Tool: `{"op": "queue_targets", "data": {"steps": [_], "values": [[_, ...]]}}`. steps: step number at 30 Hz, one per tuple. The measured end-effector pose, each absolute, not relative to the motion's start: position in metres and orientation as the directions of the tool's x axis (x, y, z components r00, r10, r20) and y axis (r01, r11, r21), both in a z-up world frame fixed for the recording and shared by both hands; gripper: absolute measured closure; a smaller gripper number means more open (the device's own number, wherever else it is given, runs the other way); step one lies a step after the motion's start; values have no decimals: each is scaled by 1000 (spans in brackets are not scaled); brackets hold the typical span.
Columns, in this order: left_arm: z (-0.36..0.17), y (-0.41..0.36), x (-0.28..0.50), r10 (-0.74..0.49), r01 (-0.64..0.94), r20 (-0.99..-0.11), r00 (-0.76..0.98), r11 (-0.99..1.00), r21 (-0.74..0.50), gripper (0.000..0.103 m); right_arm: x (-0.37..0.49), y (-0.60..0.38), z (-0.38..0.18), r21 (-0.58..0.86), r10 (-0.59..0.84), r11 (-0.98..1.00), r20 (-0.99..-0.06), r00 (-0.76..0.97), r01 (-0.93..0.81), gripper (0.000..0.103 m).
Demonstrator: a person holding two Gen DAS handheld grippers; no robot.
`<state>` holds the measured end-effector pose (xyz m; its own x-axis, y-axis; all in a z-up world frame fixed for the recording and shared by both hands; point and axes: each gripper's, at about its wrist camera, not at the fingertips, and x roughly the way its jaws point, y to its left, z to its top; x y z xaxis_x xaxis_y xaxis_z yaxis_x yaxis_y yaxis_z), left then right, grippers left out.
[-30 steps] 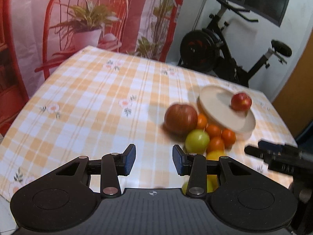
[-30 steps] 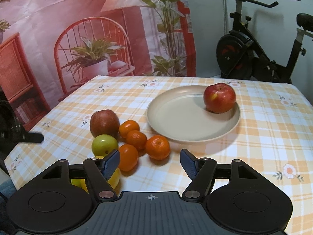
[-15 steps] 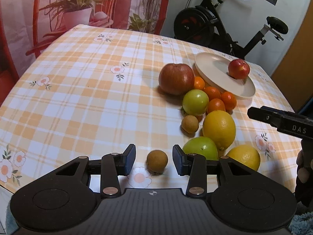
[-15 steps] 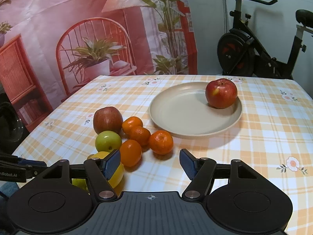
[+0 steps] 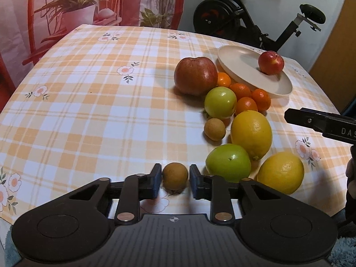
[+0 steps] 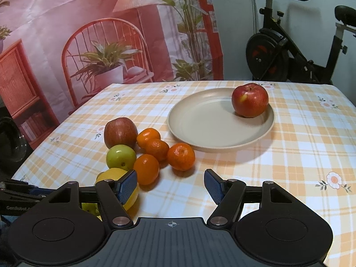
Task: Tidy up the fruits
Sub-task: 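Lift the kiwi with the left tool while the right tool grasps a tangerine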
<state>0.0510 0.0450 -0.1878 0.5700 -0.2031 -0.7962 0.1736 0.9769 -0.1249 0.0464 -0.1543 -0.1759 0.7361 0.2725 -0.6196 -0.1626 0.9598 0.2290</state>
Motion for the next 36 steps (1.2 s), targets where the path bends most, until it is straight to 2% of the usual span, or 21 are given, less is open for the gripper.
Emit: {"op": "queue_targets", "data": {"steps": [9,19,22,27,29,36], "values": [[-180,47,50,-212,172,-765,609,976,-133,75,48,-154,-178,233,276,959,-626,729,-163,40],[-161,55,53,-212,136,-688,694,977,-163,75,61,-155,-178,200,272,962,-606,747,-188,56],[-158,56,54,-211,130,-674,708,977,-170,75,73,-157,-181,187,258,966,-608,751,-180,57],[-159,57,53,-210,124,-674,708,977,-175,75,95,-160,-191,216,258,964,-628,734,-153,59],[-159,59,53,-210,121,-673,709,977,-178,75,103,-160,-197,237,266,961,-643,719,-143,62],[-159,60,53,-211,121,-675,707,976,-179,75,115,-156,-208,269,288,953,-663,691,-139,63]]}}
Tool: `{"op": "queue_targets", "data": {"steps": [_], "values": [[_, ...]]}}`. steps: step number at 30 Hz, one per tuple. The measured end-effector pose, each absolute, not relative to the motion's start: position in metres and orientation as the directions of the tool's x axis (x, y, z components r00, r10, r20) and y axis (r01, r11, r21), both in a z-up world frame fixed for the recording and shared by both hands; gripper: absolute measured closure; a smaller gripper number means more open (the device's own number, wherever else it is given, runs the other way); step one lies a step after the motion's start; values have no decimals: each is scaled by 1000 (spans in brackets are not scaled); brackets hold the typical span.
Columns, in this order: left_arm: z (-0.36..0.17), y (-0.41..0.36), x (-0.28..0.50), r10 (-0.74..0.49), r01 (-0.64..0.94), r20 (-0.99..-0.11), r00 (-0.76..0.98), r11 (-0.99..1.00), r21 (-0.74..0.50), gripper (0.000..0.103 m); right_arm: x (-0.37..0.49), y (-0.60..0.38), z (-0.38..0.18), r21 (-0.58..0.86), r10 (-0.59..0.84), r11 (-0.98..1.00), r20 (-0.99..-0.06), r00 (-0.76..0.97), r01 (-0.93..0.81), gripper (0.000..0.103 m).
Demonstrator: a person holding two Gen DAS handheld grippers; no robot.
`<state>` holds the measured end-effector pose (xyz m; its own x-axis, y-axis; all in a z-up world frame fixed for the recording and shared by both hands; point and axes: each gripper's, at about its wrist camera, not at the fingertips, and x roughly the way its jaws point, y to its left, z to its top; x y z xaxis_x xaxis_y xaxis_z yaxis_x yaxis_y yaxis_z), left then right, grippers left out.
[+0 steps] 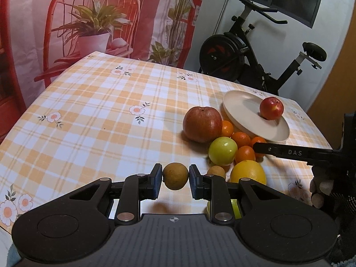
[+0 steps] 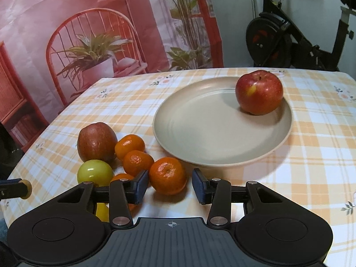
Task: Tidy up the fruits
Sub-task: 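Lift the kiwi with the left tool while the right tool grasps a tangerine, then carry the kiwi in the left tool while the right tool carries the tangerine to the plate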
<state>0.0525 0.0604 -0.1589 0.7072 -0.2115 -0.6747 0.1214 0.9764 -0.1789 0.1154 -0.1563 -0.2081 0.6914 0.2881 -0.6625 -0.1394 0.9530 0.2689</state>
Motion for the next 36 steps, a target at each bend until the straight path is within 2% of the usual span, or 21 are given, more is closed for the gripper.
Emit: {"op": "queue_targets", "data": {"steps": [3,13,29,32,36], "values": [[-158,61,52,-213,123,-674,707,976,-179,75,118,-154,-209,278,302,949,-664,684,-149,68],[-149,56,53,-229,147,-656,719,973,-179,75,104,-164,-191,300,309,943,-618,723,-147,68],[-66,44,83,-254,208,-484,837,967,-148,75,98,-203,-110,245,249,957,-423,871,-155,68],[-63,37,94,-266,226,-479,837,964,-141,75,102,-210,-108,226,233,963,-427,874,-146,68],[-72,20,115,-297,259,-507,809,955,-147,75,110,-217,-122,207,205,971,-480,853,-117,68]]}}
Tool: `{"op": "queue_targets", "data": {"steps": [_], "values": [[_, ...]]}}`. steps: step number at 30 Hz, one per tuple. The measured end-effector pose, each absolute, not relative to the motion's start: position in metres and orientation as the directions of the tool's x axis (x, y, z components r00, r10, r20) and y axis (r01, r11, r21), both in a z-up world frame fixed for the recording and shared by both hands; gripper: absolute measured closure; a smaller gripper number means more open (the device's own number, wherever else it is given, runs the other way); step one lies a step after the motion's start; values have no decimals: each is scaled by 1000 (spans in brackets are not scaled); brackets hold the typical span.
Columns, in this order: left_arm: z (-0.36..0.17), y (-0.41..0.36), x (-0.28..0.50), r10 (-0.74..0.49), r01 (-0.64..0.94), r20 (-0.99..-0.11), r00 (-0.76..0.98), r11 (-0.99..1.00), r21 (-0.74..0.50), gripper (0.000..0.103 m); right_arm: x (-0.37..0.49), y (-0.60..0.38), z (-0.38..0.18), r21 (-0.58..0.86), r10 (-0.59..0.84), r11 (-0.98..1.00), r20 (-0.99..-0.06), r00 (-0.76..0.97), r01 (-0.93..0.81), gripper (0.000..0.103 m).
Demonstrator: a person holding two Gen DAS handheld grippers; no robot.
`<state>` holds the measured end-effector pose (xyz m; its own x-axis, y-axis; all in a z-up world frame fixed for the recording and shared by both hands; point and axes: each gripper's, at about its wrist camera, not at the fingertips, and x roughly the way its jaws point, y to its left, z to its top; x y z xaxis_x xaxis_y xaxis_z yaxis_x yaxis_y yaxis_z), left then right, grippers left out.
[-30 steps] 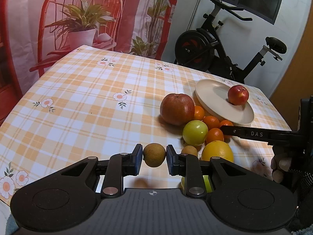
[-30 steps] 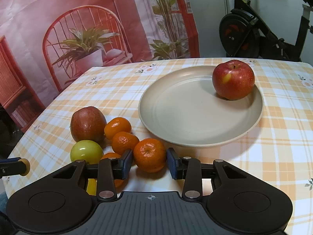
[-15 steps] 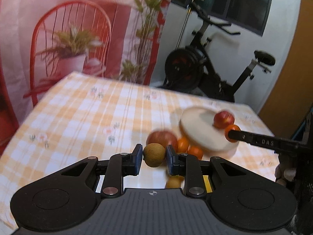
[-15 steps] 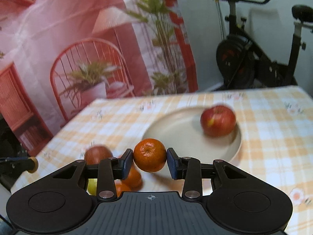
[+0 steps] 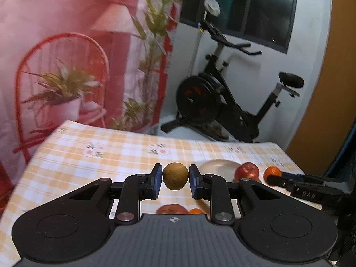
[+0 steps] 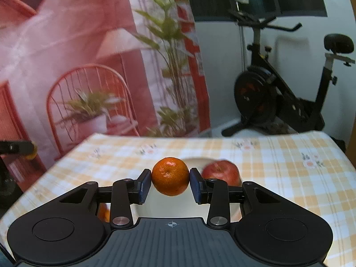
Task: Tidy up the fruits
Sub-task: 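Carry the kiwi in the left tool while the right tool carries the tangerine to the plate, then release the kiwi from the left tool while the right tool releases the tangerine onto the plate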
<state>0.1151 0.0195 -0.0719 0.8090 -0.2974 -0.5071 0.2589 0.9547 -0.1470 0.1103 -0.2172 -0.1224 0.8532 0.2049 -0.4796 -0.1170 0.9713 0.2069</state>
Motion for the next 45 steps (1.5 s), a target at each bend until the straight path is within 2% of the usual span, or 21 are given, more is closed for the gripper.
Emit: {"op": "queue_targets", "data": {"steps": [10,19,29,39,42,44,45], "values": [[-108,-55,195,-394,396,-594,701,908,-135,75,133,-234,-164,173,138,984,-597,790,-42,68],[-160,-118,259,-412,438,-688,597,886,-150,75,160,-239,-188,116,125,991,-660,741,-64,68],[-195,-137,305,-403,403,-739,540,895,-193,75,175,-239,-202,78,111,994,-683,722,-79,68],[-208,-141,315,-421,406,-751,509,886,-222,75,178,-239,-205,68,108,994,-677,728,-84,68],[-207,-139,315,-422,403,-756,501,886,-229,72,178,-239,-204,64,97,995,-677,730,-73,66],[-204,-136,313,-420,399,-754,505,888,-228,60,178,-239,-202,57,86,996,-676,732,-65,66],[-200,-134,310,-424,401,-748,511,887,-229,59,177,-239,-201,56,83,997,-675,733,-61,66]]}}
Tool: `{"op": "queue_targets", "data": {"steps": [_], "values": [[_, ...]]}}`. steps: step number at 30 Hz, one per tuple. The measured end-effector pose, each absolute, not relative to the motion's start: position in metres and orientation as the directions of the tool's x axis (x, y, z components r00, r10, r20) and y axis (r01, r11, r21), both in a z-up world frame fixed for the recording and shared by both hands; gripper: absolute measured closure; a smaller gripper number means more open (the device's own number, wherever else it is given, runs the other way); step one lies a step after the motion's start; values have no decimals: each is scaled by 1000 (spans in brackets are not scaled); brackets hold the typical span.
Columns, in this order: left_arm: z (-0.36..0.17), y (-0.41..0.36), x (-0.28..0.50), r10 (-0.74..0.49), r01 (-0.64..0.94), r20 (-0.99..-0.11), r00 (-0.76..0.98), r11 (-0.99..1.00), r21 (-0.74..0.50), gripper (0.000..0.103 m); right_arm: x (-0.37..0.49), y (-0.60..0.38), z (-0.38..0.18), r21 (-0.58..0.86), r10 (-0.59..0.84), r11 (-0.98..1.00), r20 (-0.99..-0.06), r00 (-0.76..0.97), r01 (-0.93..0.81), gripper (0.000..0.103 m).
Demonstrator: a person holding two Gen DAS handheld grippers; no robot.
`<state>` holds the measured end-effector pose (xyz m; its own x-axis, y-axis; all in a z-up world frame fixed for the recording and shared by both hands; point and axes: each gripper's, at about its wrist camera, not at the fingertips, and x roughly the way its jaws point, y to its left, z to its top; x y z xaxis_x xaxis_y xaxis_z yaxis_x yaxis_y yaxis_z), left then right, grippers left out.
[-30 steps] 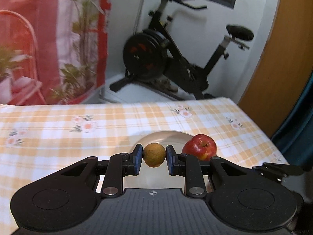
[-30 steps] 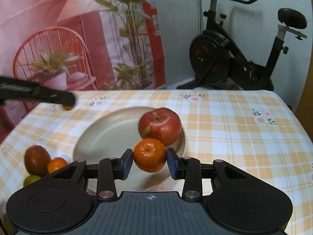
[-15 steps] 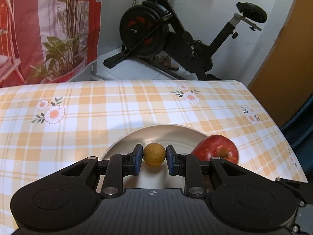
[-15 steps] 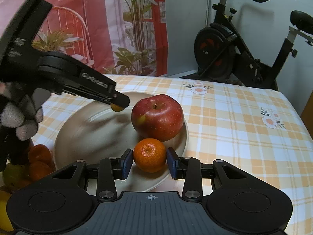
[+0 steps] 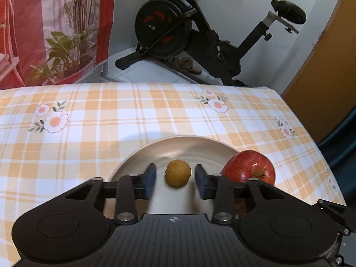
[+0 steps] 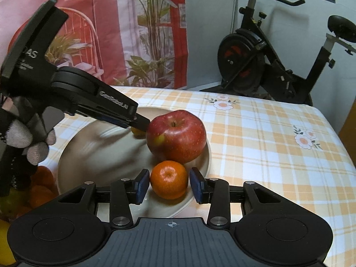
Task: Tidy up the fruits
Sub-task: 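Release the kiwi from the left tool while the right tool releases the tangerine onto the plate, then move both tools back from the plate toward the row of fruits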
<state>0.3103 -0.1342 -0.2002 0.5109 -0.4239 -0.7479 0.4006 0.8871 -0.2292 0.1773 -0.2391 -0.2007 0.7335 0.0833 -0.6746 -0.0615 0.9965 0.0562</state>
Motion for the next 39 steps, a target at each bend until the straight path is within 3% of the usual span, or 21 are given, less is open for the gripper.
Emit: {"op": "queue_targets", "data": {"steps": [20,30,39], "values": [[-117,-43,203,-376,348,-694,613,918,-190,59,97,-215,-157,189,143,981,-601,786,-34,64],[-119,11,134,-289,193,-665,688,957,-215,59,70,-181,-156,213,206,973,-622,755,-90,64],[-124,22,96,-260,152,-658,707,964,-218,59,51,-163,-155,225,248,965,-639,728,-132,64]]}}
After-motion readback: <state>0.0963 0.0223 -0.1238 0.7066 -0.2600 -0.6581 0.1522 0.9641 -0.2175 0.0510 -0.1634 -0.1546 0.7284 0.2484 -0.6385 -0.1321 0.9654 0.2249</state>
